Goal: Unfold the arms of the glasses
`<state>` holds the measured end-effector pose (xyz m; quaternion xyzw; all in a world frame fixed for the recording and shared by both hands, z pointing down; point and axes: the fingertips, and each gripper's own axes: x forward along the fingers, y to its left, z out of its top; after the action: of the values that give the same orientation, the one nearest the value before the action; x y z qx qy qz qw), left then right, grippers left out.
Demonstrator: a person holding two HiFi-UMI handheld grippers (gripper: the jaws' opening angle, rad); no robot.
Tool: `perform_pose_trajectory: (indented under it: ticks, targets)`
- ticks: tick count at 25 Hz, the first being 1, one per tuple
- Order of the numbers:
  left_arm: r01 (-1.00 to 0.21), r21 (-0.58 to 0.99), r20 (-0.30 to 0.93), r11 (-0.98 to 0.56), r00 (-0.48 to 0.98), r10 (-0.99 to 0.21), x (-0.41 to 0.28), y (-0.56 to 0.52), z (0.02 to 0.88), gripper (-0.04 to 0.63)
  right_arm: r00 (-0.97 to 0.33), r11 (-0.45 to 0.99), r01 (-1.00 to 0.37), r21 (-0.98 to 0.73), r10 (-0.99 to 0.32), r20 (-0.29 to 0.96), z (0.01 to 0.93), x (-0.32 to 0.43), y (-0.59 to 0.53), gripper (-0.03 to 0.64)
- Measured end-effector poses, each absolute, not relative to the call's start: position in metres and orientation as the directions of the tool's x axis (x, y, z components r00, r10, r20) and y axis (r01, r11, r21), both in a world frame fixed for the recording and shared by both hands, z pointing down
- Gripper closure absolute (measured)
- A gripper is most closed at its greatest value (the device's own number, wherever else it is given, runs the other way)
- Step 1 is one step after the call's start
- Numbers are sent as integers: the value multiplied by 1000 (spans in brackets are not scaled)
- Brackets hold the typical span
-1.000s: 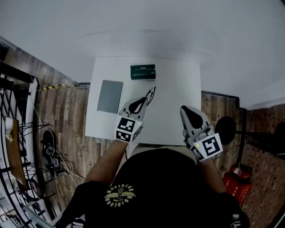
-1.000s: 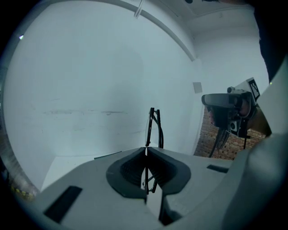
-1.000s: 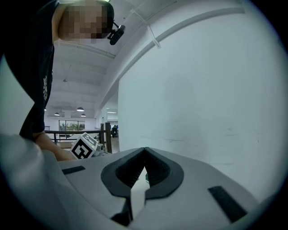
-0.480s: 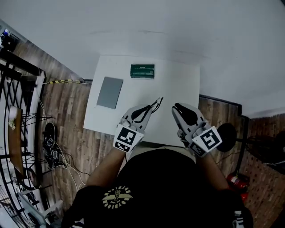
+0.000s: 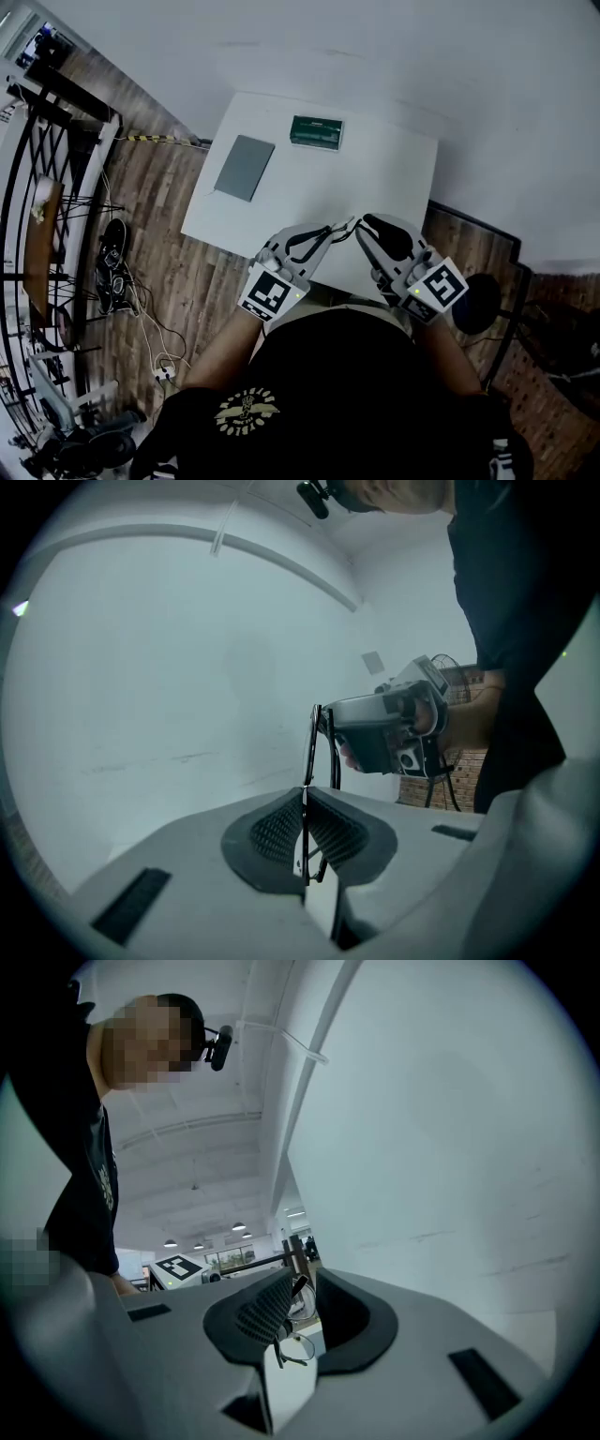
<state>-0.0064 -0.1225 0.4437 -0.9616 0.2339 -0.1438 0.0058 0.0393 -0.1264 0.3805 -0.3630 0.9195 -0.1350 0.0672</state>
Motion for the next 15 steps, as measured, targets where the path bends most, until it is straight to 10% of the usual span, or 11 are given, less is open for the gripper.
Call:
perform_pose_trajectory:
  ticks: [15]
  targets:
    - [-599,-34,268,-800,765,-585,-12,-119,442,574,-823,772,-493,-401,-563,-72,394,45,-108,566]
